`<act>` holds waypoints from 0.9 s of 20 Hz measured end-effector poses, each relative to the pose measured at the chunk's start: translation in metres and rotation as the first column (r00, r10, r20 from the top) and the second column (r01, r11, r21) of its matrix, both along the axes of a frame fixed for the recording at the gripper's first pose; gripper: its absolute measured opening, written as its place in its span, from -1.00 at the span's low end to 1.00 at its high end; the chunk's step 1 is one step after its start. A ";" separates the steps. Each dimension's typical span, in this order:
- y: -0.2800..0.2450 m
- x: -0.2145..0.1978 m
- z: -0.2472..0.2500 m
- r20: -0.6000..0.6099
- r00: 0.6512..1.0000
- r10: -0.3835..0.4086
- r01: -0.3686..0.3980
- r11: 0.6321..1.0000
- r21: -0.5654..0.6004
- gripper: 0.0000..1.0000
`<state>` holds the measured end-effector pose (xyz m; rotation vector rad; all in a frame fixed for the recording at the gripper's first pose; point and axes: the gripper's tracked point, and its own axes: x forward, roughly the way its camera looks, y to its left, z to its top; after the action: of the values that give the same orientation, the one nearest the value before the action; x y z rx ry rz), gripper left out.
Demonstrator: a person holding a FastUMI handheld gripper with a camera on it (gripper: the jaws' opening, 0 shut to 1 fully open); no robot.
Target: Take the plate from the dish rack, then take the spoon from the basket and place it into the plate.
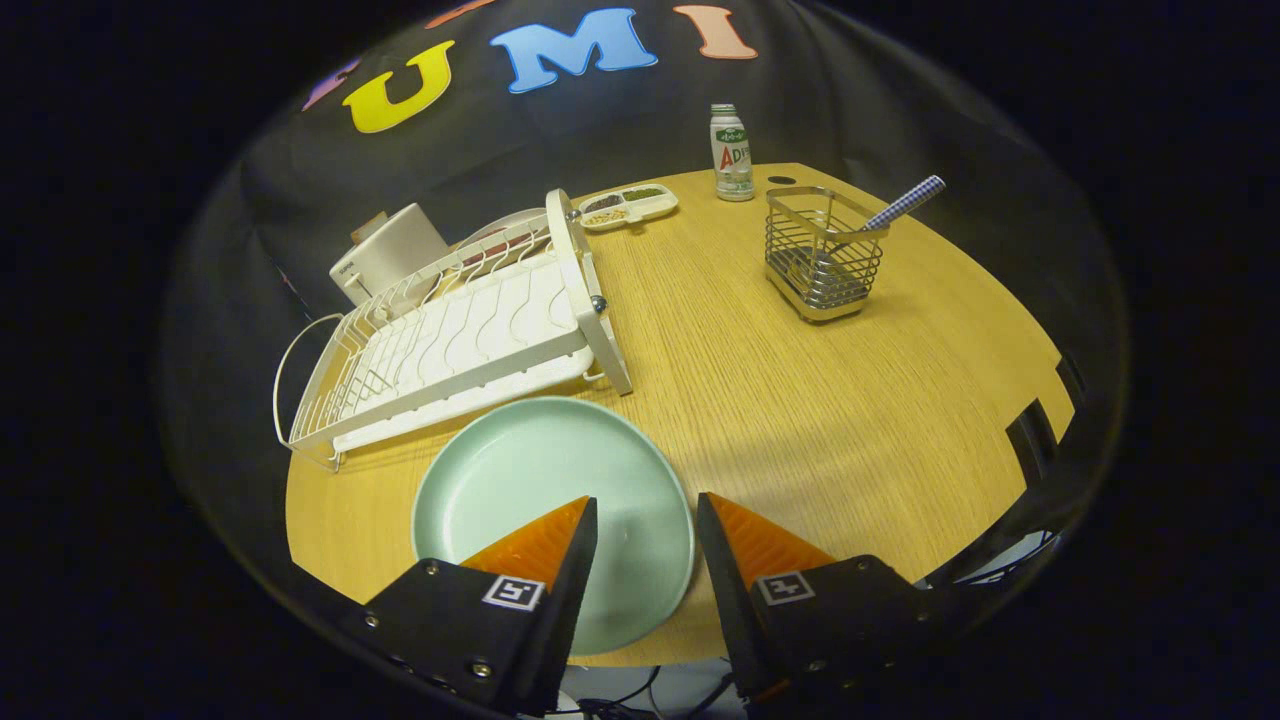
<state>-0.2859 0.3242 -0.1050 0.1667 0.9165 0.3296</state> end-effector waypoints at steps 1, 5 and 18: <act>-0.001 0.001 0.002 0.005 1.000 -0.006 0.006 1.000 0.001 0.25; -0.014 0.018 0.020 0.070 0.995 -0.067 0.068 0.998 -0.004 0.25; -0.112 0.143 0.092 0.217 0.858 -0.466 0.463 0.884 0.068 0.24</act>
<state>-0.1431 0.2120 -0.0132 0.3494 0.6194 -0.0972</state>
